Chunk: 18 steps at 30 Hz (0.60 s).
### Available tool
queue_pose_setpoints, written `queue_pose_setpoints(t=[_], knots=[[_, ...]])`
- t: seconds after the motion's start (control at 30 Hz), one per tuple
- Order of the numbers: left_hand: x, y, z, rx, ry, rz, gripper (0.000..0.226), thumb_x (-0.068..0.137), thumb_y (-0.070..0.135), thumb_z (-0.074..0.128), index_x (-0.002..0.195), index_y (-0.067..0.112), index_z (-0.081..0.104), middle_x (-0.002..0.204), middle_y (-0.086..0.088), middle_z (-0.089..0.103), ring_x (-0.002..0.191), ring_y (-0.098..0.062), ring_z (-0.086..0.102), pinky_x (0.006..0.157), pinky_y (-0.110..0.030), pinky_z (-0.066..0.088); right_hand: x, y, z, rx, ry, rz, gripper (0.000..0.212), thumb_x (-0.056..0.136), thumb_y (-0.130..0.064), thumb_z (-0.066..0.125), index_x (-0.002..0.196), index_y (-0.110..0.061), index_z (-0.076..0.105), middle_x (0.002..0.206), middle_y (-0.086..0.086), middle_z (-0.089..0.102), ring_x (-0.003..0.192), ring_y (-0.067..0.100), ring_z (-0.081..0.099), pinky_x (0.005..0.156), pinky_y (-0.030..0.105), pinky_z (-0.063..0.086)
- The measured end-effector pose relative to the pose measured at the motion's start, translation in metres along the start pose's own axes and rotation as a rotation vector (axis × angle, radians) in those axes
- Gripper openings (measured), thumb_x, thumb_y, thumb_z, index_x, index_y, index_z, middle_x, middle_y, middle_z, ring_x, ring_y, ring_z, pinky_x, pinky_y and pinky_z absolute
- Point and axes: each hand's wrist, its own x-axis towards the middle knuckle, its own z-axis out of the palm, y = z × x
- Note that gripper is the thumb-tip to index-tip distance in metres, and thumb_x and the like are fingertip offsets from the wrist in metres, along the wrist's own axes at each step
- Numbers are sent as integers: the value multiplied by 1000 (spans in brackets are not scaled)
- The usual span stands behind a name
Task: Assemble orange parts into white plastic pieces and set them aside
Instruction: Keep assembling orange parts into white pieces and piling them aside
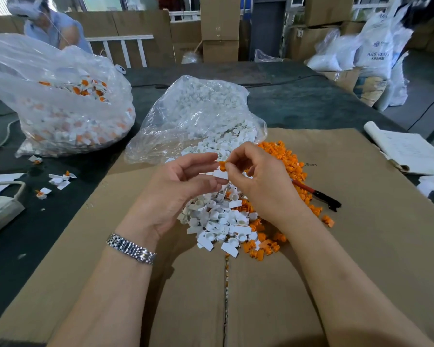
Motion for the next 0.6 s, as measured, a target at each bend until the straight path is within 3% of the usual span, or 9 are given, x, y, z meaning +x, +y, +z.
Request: queue_pose_setpoints(t=[0.1, 0.27, 0.47, 0.6], knots=[[1, -1, 3, 79, 72, 69, 39, 71, 4, 80, 109, 15, 76, 108, -8, 78, 92, -24, 77, 80, -24, 59, -1, 0, 2, 53, 3, 27, 3, 95, -19, 64, 93, -19, 61, 85, -11, 63, 79, 0, 57, 71, 9, 44], [0, -2, 5, -7, 92, 97, 22, 75, 9, 78, 97, 14, 81, 96, -13, 79, 90, -24, 77, 81, -27, 60, -1, 0, 3, 111, -2, 65, 9, 91, -20, 68, 88, -19, 61, 77, -11, 62, 68, -1, 56, 61, 12, 45], [-1, -1, 7, -59, 57, 53, 32, 74, 20, 83, 105, 11, 81, 92, -13, 79, 90, -22, 76, 83, -26, 59, -2, 0, 5, 118, 32, 71, 11, 90, -22, 70, 86, -20, 60, 73, -11, 61, 64, -1, 55, 59, 13, 45], [1, -3, 8, -79, 114, 30, 30, 74, 11, 80, 104, 7, 81, 95, -17, 78, 86, -23, 77, 78, -25, 59, -3, -1, 6, 112, 6, 53, 13, 89, -19, 73, 88, -19, 60, 73, -11, 61, 66, 0, 57, 61, 13, 46]])
